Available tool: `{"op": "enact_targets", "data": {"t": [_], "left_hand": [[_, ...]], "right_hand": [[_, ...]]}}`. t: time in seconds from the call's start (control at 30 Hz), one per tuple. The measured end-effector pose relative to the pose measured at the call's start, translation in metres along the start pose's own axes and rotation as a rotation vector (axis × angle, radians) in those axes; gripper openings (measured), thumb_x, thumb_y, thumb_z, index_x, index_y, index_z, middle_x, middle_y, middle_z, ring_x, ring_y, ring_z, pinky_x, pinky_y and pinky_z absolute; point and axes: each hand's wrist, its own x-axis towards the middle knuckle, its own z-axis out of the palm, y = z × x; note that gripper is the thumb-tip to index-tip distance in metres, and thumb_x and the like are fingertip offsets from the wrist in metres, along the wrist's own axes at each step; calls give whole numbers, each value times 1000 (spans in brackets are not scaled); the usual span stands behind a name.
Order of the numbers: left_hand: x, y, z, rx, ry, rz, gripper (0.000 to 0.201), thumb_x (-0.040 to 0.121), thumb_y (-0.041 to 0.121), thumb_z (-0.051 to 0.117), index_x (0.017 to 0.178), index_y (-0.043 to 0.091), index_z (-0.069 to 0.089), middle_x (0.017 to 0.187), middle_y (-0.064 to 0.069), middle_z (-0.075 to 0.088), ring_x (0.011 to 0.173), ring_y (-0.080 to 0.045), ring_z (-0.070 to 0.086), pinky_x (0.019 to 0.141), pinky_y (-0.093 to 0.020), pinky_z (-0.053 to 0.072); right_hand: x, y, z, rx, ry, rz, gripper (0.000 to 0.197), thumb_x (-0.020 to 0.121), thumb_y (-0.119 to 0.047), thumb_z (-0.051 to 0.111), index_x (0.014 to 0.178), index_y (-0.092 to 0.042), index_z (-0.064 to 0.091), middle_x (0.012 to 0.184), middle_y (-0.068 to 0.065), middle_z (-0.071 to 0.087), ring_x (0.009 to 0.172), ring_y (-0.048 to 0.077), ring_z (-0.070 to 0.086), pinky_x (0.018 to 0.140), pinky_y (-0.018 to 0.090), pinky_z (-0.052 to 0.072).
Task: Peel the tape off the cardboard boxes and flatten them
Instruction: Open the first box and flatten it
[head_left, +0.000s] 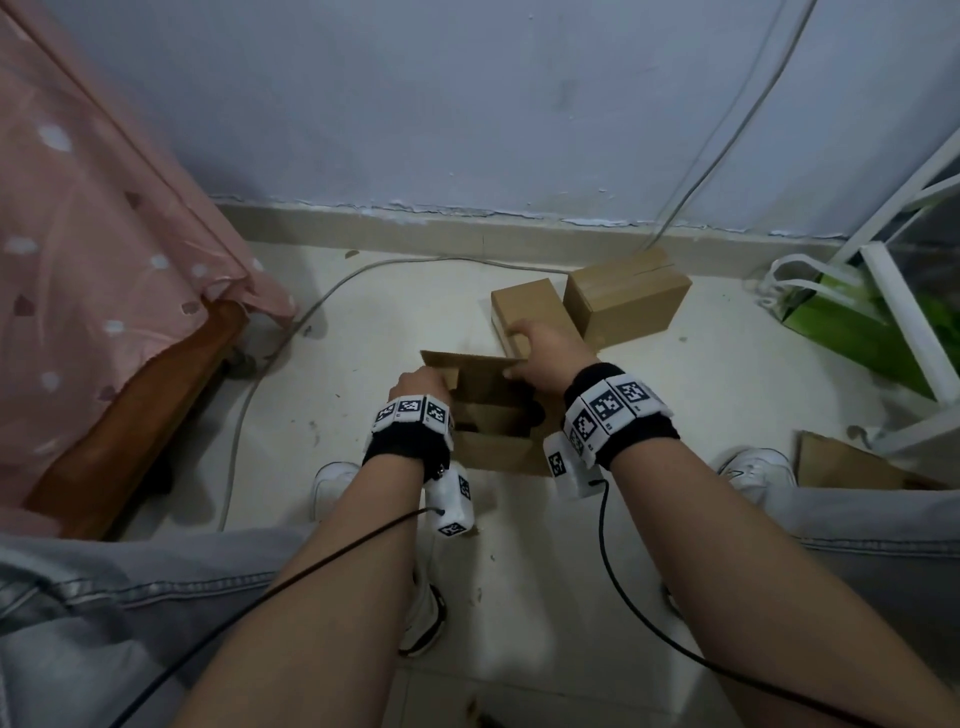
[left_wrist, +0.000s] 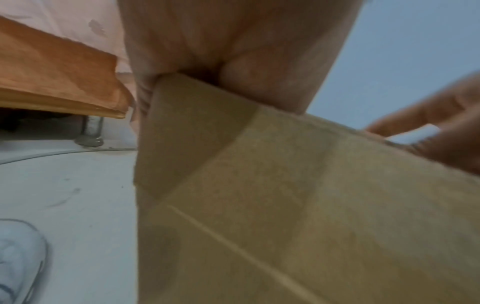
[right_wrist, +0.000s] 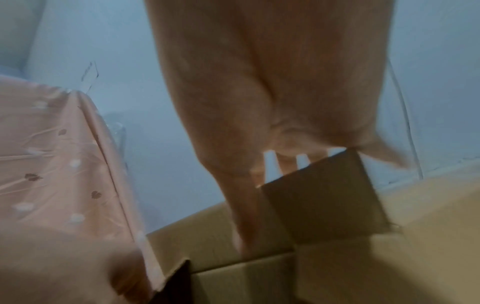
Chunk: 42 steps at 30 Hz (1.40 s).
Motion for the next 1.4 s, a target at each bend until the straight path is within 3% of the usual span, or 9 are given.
{"op": "enact_targets", "data": {"t": [0.1,0.27,0.5,0.67,0.8,0.93,1.1,1.27,1.4], "left_hand": [[3,-12,-2,-80,34,-55,18,93,6,52,96,-2,68,108,-21,67,97,-35,66,71,-31,44],[8,-15,-5,-210,39,-113,23,96,11,50,106,-5,63,114,-24,65,105,-38,62,72,-32,42],[8,-7,-9,-274,-122,-124,31,96,9,45,119,-7,59,123,-24,62,114,-38,59,85,-33,45],[10,-8,-13,-352,-156,-114,30,96,10,45,117,-6,61,119,-24,63,109,-38,61,82,-32,45],[9,-21,-16,-603,-192,-90,42,97,35,49,130,9,51,126,-17,59,107,-37,61,94,-47,52],[0,-35,-18,-726,-391,82,106,64,62,80,147,43,16,141,3,45,117,-27,57,89,-47,54],[1,-44,-18,-671,-504,125,144,36,40,97,143,58,1,160,3,17,138,-32,35,98,-54,44],[2,-44,-7,-765,-337,120,138,28,34,93,143,28,17,151,-5,32,132,-26,40,106,-50,42],[-1,-44,-7,-891,-305,31,104,59,23,92,140,27,26,129,-3,54,116,-23,55,83,-35,48]], "right_hand": [[0,4,-9,-81,-117,338,111,86,-27,73,155,-21,-14,160,26,8,143,43,28,112,59,31],[-6,13,-10,-176,-324,265,55,87,-51,64,124,-11,56,124,11,60,114,31,59,98,40,49],[-1,24,12,-295,-277,230,49,88,-44,65,123,-10,60,120,9,64,109,27,61,94,36,52],[-1,35,4,-39,-211,239,20,92,-27,56,98,-8,60,107,11,62,99,30,60,78,36,49],[2,34,-18,138,-206,277,22,101,-9,36,85,-1,50,116,26,60,110,38,60,93,42,50],[8,40,-36,285,-135,310,28,98,-13,34,98,0,59,112,26,66,104,40,65,97,52,52],[4,48,-42,450,-85,387,28,92,-6,35,110,6,53,90,31,69,78,44,73,77,60,58],[-2,55,-37,604,-52,418,29,99,-17,43,114,6,52,86,29,68,65,38,71,72,55,60],[0,60,-29,648,-46,377,70,90,-67,43,116,-3,52,95,21,72,84,33,74,82,52,59]]}}
